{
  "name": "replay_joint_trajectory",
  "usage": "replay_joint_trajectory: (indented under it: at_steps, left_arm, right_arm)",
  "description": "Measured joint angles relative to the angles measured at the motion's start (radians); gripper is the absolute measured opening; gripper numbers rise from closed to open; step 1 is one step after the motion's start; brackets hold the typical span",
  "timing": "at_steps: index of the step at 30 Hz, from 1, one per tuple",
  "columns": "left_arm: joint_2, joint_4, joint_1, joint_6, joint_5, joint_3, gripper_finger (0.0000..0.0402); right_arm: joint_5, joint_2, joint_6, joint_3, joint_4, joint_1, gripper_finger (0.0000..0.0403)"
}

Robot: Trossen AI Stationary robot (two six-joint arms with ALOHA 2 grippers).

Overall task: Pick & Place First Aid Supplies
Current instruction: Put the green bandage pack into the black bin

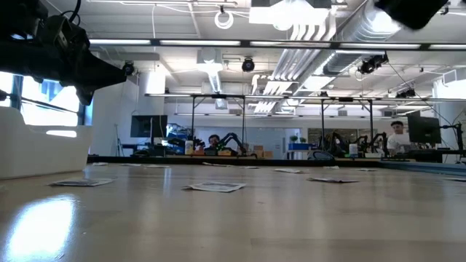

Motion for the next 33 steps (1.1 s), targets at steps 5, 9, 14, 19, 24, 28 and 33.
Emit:
replay_joint_trajectory:
  at_steps: [5,9,14,19,24,28,33]
  left_arm:
    - [0.000,0.000,0.000,0.000,0.000,0.000,0.0060]
    - [0.000,0.000,0.000,0.000,0.000,0.000,0.0060]
    - [0.000,0.000,0.000,0.000,0.000,0.000,0.0060]
    - [0.000,0.000,0.000,0.000,0.000,0.000,0.0060]
    - [0.000,0.000,0.000,0.000,0.000,0.000,0.0060]
    - [0.000,0.000,0.000,0.000,0.000,0.000,0.0060]
    - [0.000,0.000,0.000,0.000,0.000,0.000,0.0060]
  right_arm:
    - [0.065,-0.098,0.067,-0.002,-0.085,0.080,0.0000]
    - [0.151,-0.077,0.088,-0.003,-0.082,0.098,0.0000]
    - [0.197,0.025,-0.044,-0.003,0.034,0.084,0.0011]
    - [0.147,0.140,-0.162,-0.003,0.144,0.058,0.0043]
    - [0.148,0.226,-0.294,-0.001,0.197,0.040,0.0065]
    - [0.167,0.278,-0.419,0.013,0.188,0.039,0.0063]
    - [0.192,0.315,-0.447,0.049,0.156,0.034,0.0049]
